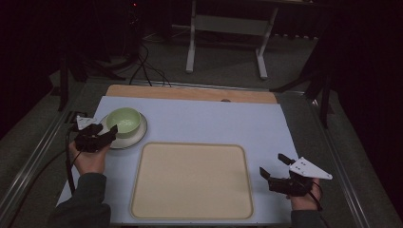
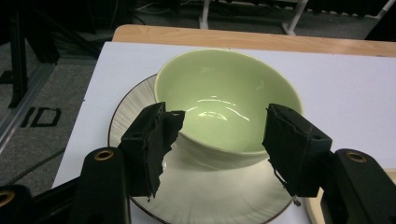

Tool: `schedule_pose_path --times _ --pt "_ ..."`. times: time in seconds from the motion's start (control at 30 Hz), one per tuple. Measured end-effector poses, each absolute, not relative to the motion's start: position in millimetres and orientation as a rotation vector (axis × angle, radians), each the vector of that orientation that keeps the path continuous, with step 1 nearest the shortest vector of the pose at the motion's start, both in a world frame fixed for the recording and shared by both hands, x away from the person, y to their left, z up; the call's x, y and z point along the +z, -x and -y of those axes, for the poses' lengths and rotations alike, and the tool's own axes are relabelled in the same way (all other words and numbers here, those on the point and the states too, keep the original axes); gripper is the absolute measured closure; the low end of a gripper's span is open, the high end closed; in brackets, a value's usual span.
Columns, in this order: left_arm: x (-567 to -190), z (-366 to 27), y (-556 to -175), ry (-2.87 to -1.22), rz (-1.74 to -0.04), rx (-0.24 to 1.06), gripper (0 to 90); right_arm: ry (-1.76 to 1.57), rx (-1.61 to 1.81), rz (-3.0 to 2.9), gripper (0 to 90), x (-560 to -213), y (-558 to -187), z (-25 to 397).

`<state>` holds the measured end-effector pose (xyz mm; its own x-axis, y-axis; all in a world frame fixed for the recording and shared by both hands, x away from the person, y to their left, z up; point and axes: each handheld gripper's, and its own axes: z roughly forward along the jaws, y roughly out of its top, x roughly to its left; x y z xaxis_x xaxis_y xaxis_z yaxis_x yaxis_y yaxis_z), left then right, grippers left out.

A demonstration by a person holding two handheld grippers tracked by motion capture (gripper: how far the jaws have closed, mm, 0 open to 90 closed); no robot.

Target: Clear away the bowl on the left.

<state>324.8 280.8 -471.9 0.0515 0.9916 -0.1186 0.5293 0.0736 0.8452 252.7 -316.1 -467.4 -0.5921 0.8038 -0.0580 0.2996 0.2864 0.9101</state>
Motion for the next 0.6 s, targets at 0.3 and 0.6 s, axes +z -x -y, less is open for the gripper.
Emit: schedule_pose_path --times 0.3,0.6 --pt "-471.3 -284.1 -332.3 -1.547 -1.610 0.755 42.1 -0.982 1.278 -2.044 13.5 -467.2 -252.4 315.7" --pt "-479.3 -282.6 -344.8 -1.539 -1.662 0.729 42.3 -0.976 1.275 -2.042 13.5 -467.0 -252.5 315.5"
